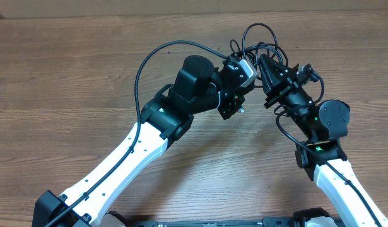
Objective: Untangle cables
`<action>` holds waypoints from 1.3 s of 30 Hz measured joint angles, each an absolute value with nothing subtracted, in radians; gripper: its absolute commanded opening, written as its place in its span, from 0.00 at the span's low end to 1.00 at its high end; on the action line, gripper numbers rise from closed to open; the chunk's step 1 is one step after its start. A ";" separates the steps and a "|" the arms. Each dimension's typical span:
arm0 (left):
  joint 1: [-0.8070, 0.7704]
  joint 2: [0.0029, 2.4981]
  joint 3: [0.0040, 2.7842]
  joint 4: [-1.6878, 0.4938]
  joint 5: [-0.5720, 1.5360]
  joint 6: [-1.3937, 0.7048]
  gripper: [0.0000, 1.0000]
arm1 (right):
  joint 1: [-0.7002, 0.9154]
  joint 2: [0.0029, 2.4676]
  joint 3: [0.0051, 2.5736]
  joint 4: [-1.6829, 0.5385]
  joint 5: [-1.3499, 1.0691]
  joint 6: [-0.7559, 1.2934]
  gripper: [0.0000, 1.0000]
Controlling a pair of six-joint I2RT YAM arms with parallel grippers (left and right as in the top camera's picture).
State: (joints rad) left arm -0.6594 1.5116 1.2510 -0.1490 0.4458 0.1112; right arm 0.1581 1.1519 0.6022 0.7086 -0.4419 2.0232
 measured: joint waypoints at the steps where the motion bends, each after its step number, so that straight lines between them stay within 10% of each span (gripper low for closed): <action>1: -0.659 1.512 1.251 -0.149 0.437 0.111 0.04 | 0.158 1.152 0.602 0.703 -0.442 2.023 0.04; 37: -0.659 1.345 1.251 -0.267 0.089 0.112 0.04 | 0.160 1.151 0.602 0.375 -0.394 2.022 0.04; 39: -0.659 1.329 1.251 -0.281 0.073 0.112 0.20 | 0.160 1.151 0.602 0.375 -0.393 2.022 0.04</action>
State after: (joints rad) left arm -0.6586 1.3293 1.2510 -0.2810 0.0734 0.1116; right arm 0.1604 1.1511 0.6022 0.3748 -0.3927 2.0224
